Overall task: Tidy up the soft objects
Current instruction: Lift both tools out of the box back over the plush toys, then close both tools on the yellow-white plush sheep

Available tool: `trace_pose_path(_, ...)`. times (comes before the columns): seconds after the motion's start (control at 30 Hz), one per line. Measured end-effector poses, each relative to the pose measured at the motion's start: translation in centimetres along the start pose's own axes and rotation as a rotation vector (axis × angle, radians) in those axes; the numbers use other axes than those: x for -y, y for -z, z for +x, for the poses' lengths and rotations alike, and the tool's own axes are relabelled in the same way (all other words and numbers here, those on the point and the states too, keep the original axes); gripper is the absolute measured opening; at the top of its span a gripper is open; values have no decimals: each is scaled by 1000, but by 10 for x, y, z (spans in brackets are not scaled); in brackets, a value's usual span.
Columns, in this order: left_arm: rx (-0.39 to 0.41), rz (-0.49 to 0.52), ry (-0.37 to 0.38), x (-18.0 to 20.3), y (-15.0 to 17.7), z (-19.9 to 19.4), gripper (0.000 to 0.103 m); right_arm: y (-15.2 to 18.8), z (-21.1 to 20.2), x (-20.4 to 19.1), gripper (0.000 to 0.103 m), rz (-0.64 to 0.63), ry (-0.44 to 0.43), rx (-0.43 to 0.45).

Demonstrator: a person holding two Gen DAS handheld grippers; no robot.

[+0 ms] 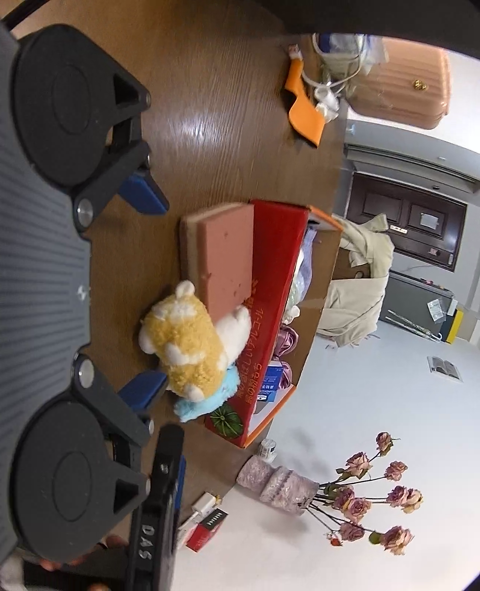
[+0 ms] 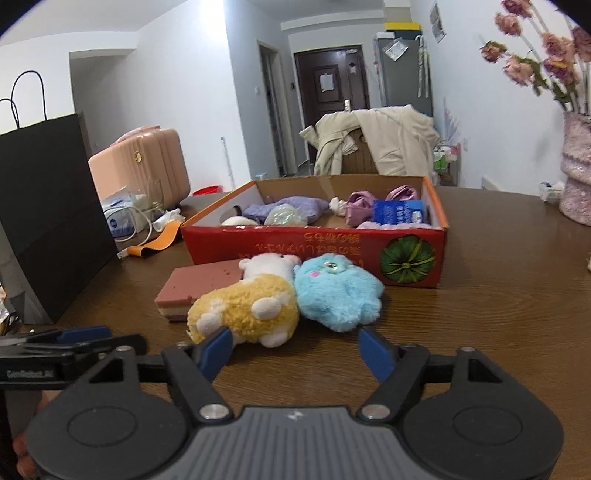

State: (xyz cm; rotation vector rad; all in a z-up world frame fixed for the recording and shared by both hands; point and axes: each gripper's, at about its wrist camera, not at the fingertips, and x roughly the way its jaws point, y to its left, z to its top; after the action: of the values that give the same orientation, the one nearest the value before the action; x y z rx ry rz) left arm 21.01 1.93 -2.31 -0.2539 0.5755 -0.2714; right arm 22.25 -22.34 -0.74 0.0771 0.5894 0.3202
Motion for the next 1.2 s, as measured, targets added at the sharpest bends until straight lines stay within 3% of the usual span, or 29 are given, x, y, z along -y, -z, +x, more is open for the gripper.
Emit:
trace_pose_path(0.1, -29, -71, 45, -7, -8, 16, 75, -8, 19, 2, 64, 27, -52, 2)
trace_pose_path(0.3, -104, -216, 144, -27, -12, 43, 66, -26, 62, 8, 54, 154, -156, 19)
trace_pose_path(0.43, -121, -250, 198, -32, -11, 48, 61, -25, 81, 7, 53, 181, -166, 0)
trace_pose_path(0.57, -132, -281, 269, -35, -10, 52, 47, -22, 86, 9, 52, 214, -175, -10)
trace_pose_path(0.77, -126, -233, 217, -23, -10, 41, 48, -18, 69, 3, 48, 207, -175, -7)
trace_pose_path(0.97, -103, -240, 274, -16, 2, 9, 48, -5, 24, -5, 48, 134, -189, -15)
trace_pose_path(1.2, -101, -180, 252, -6, 14, -20, 55, 15, -22, -9, 47, 130, -261, -39)
